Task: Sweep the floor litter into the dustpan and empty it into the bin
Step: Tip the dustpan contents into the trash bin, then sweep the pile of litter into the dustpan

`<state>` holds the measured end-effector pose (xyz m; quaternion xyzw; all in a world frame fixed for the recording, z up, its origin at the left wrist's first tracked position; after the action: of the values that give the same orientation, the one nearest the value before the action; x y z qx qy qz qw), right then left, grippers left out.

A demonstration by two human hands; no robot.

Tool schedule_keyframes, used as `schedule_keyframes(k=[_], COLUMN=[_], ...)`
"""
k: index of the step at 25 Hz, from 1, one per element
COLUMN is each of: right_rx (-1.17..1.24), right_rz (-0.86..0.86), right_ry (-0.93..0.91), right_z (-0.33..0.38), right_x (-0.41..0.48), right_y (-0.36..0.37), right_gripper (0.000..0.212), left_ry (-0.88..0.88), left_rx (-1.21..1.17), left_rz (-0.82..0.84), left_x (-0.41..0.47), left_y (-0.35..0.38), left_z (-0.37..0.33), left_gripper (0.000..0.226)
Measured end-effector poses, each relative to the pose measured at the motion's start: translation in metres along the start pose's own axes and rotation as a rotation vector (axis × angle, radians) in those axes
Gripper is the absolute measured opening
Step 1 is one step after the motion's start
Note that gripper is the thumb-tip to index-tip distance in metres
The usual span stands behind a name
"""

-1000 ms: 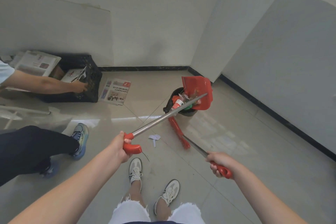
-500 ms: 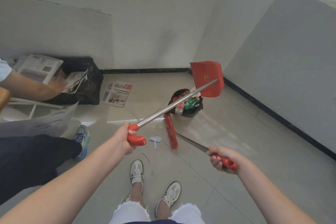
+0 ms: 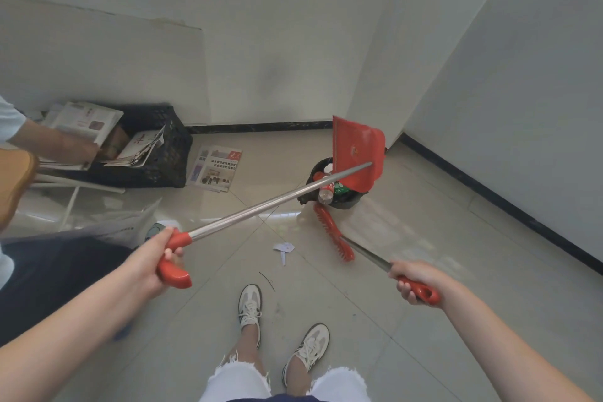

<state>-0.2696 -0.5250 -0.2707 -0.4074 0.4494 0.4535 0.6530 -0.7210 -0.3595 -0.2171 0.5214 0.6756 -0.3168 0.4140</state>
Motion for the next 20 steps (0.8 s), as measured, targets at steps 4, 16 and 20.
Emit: schedule_keyframes(k=[4, 16, 20], right_rx=[-0.044, 0.057, 0.149], right_rz=[-0.002, -0.116, -0.19], right_ry=[-0.022, 0.061, 0.052], right_z=[-0.017, -0.106, -0.136], right_x=[0.003, -0.037, -0.045], right_y=[-0.025, -0.072, -0.055], right_gripper=[0.051, 0.031, 0.012], left_ry=[0.137, 0.969, 1.044], left_rx=[0.154, 1.043, 1.323], left_rz=[0.035, 0.011, 0.073], left_x=[-0.034, -0.169, -0.159], left_y=[-0.011, 0.072, 0.063], left_z=[-0.027, -0.086, -0.036], left_gripper=[0.042, 0.047, 0.044])
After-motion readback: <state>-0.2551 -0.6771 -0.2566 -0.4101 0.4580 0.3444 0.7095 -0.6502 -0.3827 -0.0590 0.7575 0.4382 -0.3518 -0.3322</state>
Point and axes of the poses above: each hand's wrist, its own x-axis towards the middle knuckle, its own y-axis out of the palm, z = x × y, the point moved 5 cm from there along x, towards the middle knuckle, and after that the axes turned 6 degrees about x, right-handed, at the moved point
